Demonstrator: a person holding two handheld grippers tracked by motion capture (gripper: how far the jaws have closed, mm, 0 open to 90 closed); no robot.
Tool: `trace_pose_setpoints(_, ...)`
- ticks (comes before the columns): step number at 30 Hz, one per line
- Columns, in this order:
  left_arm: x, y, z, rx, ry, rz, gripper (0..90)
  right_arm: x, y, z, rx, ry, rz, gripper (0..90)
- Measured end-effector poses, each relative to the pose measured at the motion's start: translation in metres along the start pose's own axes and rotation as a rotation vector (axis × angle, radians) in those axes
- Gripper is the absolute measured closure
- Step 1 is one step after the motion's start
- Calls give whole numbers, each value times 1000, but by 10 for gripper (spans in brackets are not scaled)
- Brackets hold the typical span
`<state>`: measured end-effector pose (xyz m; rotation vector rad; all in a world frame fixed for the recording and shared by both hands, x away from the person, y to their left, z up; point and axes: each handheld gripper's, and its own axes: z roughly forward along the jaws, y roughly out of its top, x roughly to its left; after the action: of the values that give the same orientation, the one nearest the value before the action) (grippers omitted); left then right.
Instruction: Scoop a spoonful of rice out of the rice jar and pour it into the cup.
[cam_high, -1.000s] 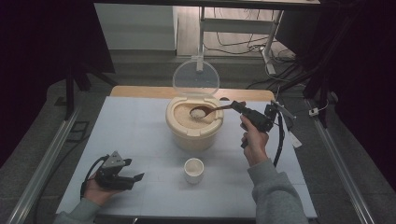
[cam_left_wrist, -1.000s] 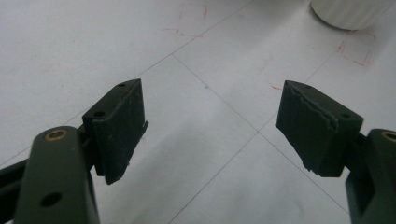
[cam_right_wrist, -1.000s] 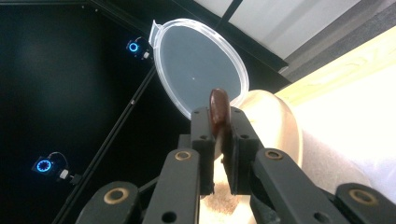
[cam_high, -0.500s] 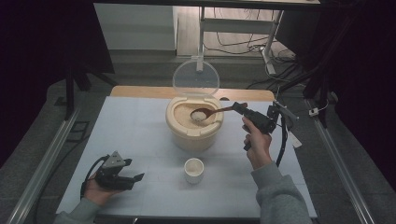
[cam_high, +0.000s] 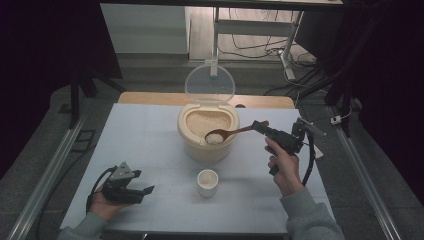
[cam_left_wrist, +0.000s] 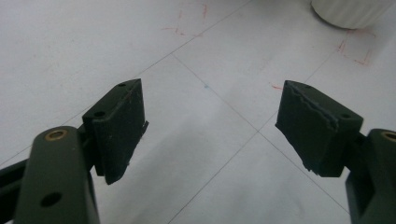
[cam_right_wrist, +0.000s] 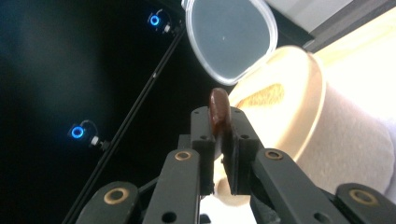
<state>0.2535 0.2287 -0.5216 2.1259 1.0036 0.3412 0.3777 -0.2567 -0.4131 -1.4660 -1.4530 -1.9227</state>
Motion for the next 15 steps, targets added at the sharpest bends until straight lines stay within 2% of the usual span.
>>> trace_pose_setpoints(6, 0, 0, 0, 2, 1, 1, 235, 1, -11, -7, 51, 11, -4, 830)
trace_pose_setpoints(15, 0, 0, 1, 4, 2, 0, 235, -4, -29, -6, 122, 13, 0, 830)
